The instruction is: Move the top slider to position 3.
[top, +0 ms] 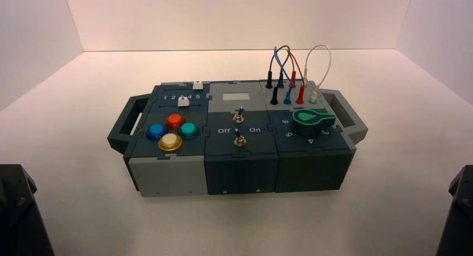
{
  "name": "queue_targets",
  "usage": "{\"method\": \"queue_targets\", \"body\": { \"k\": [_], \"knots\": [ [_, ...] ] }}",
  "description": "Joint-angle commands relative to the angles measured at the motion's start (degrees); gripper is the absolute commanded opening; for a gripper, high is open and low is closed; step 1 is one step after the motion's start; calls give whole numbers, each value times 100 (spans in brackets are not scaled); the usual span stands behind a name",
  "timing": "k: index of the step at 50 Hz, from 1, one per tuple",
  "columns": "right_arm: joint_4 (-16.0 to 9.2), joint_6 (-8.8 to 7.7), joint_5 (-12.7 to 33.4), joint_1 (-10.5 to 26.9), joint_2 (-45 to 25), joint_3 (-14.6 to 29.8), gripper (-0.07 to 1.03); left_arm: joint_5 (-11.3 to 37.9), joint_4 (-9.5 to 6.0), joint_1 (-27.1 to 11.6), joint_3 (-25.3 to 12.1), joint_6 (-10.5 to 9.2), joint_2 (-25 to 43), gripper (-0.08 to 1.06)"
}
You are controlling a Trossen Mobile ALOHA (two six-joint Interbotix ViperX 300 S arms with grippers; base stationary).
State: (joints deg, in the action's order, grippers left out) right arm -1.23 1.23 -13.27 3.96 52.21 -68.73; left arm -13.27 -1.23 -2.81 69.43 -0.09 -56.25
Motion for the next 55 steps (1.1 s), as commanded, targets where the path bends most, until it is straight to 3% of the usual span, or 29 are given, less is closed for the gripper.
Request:
{"method": "queue_targets", "body": {
  "k": [1,20,31,36,42,50,55],
  "knots": [
    [-9,0,-26,0,-18,185,-3,-18,9,9,-149,35,18,-3],
    [-18,9,-18,26,-18,149,-3,88,9,9,-158,35,18,-3],
    [-79,26,114,167,-35,167,-3,747,-18,-176,-352,-9,158,-3],
    [-123,26,132,185,-97,202,-3,1239,-141,-413,-536,-193,404,-3],
    [-229,26,229,220,-176,264,-3,2145,-149,-650,-905,-343,800,-3],
    [-299,26,642,272,-378,369,-3,3067,-193,-1002,-1327,-369,1204,-3],
    [-378,26,914,431,-712,563,-3,3823,-193,-1468,-1696,-369,1564,-3]
  ]
}}
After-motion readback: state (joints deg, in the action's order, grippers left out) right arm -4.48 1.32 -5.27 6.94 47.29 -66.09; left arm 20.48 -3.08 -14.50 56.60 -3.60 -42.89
